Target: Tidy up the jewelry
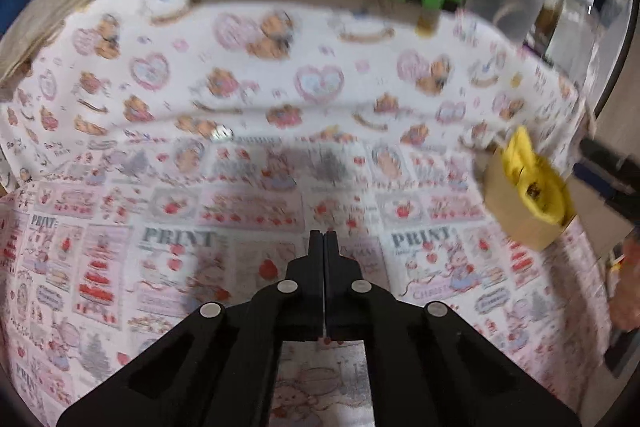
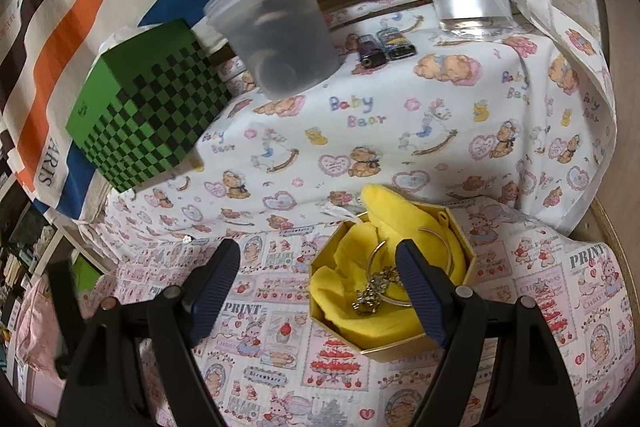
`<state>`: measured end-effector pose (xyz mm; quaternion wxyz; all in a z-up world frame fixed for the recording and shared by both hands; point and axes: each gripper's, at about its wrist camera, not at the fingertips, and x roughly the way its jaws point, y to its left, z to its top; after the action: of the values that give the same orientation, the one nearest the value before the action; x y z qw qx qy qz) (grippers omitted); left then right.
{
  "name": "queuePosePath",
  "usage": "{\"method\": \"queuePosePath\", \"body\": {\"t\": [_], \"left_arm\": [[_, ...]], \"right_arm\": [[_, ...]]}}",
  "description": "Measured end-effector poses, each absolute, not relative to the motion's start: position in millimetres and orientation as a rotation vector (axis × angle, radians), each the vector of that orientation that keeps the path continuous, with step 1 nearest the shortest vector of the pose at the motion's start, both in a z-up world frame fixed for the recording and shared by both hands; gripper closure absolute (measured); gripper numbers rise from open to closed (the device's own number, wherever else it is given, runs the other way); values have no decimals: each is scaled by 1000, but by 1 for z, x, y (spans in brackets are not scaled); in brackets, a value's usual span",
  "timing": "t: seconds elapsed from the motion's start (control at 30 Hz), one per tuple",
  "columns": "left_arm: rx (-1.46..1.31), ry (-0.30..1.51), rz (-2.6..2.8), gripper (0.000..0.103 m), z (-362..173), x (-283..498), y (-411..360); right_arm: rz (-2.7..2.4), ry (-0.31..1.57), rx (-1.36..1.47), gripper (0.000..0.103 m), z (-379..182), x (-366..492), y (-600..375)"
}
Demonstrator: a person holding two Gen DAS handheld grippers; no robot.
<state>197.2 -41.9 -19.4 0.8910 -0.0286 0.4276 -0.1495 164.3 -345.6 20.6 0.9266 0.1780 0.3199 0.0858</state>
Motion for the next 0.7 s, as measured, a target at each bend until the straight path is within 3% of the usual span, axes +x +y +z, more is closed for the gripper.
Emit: {"method": "queuePosePath", "body": {"t": [0.1,0.13,0.2,0.23,0.6,0.7], "left_arm": [[-91,873,-335,103,-15,196,-36],[-86,868,-334,100,-16,196,-36],[-53,875,-344,85,-22,197,-43],[-23,885,-351,85,-26,197,-48],[140,925,-313,84,-47,195,-76],[159,914,-291,91,-49,196,-82]], "right_arm": [[177,656,340,25,20,164,-339],[173,657,337,25,20,165,-338],[177,665,336,25,18,166,-336],[177,667,334,25,17,167,-336],[171,671,341,25,17,167,-339],[170,674,342,25,16,167,-340]]}}
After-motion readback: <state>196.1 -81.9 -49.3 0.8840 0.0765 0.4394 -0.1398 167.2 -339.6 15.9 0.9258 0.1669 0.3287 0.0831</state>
